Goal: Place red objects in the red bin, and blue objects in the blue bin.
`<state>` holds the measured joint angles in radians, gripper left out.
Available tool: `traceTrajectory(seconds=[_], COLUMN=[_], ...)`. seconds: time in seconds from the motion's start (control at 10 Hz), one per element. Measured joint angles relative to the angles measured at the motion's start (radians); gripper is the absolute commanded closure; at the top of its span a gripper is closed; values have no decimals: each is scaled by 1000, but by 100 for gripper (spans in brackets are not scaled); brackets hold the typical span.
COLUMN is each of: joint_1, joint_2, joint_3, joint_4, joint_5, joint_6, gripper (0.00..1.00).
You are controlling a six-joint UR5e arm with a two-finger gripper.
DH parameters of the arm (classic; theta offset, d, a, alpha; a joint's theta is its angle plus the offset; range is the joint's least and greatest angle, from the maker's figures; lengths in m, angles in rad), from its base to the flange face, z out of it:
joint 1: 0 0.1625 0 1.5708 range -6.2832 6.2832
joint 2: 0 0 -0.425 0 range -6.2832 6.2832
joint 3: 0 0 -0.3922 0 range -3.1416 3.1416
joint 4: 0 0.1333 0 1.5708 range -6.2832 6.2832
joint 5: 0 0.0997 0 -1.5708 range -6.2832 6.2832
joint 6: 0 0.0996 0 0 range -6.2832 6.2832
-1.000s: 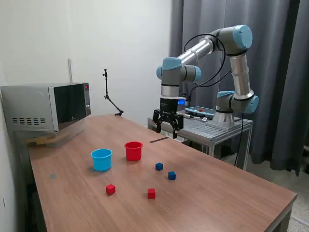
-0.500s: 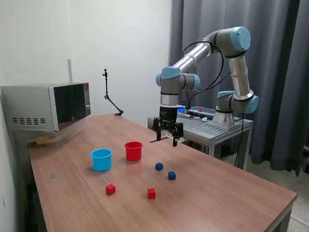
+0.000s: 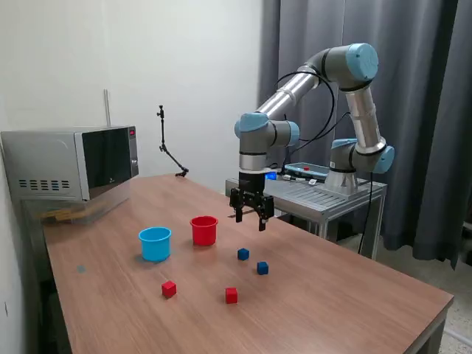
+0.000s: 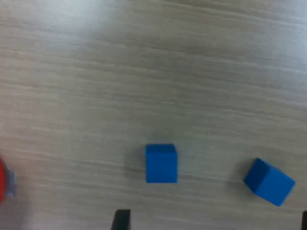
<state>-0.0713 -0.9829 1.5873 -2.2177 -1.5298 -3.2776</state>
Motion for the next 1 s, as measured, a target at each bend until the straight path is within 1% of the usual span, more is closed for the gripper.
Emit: traceTrajectory(seconds=[0.7, 1.0], joint_1=[-23, -24], joint_2=[71, 94], joint_3=[9, 6], joint_4=[-35, -46], joint_5=[2, 3], joint_6=[-18, -47], gripper=[0, 0])
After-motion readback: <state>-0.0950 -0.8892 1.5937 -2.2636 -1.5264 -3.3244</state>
